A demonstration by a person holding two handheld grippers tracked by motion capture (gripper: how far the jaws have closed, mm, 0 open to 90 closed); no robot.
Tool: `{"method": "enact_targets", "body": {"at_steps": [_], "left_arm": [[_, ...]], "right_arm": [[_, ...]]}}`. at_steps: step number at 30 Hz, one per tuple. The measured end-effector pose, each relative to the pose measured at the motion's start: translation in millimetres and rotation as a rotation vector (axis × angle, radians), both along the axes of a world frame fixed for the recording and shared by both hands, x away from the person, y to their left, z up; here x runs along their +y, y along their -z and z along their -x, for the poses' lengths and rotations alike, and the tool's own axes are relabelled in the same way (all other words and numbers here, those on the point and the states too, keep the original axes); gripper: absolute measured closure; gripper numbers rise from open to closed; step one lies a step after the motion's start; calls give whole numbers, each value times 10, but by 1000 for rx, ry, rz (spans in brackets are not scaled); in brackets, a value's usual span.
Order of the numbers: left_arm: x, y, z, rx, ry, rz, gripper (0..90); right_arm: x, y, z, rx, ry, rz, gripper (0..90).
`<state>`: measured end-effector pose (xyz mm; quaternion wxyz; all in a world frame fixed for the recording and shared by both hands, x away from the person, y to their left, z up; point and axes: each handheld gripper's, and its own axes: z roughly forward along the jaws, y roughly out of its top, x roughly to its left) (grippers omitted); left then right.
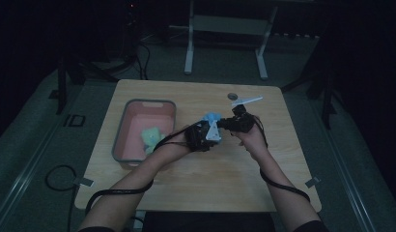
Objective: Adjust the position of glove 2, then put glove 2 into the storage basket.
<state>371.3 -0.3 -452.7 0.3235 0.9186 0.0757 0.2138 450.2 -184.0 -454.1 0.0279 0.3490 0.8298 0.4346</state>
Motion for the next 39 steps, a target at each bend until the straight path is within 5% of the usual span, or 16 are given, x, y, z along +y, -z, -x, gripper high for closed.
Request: {"method": "enact_targets", "body": {"at_steps": [15,26,39], "left_arm": [[218,-82,11,3,-26,-13,752],[548,-266,59,-17,-71,-37,752],[949,-246,112,8,-113,-43,752]], "right_arm": [[219,-54,-61,5,-41,-4,783],[617,-240,-97,-20,-94,-14,783],[1073,-242,-112,-22,-158,-8,782]]}}
